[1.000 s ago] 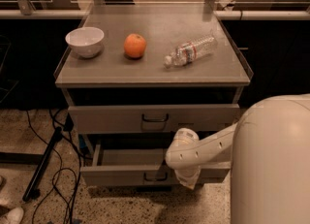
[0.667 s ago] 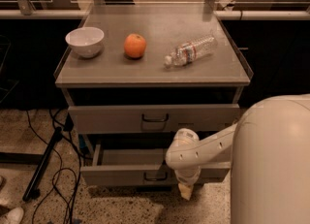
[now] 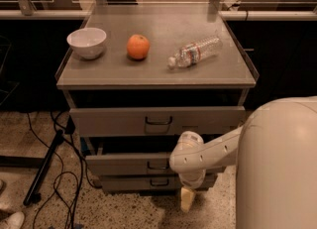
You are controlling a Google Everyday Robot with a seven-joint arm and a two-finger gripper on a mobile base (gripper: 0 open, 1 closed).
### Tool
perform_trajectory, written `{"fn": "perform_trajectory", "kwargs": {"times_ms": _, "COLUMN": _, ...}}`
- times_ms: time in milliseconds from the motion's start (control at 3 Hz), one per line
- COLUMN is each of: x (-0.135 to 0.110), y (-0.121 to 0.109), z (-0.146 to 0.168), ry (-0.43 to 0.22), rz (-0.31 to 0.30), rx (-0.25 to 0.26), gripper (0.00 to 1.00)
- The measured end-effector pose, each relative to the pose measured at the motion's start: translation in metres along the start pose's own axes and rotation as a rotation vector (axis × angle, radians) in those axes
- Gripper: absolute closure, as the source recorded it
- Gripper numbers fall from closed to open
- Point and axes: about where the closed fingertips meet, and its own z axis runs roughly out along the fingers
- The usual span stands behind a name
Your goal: Close middle drawer
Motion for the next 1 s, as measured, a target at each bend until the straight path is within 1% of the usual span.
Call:
{"fn": "perform_trajectory", "kwargs": {"times_ms": 333, "x": 0.0, "y": 0.0, "z": 0.0, "ry": 0.0, "rz": 0.0, "rx": 0.0, "gripper": 0.18}}
{"fn": "perform_trajectory", "kwargs": {"times_ms": 667, "x": 0.0, "y": 0.0, "z": 0.0, "ry": 0.0, "rz": 0.0, "rx": 0.0, "gripper": 0.42}}
{"fn": "perform_trajectory", "kwargs": {"times_ms": 1000, "x": -0.0064, "y": -0.006, "z": -0.001, "ry": -0.004, "rz": 0.006, "rx": 0.015, "gripper": 0.65}}
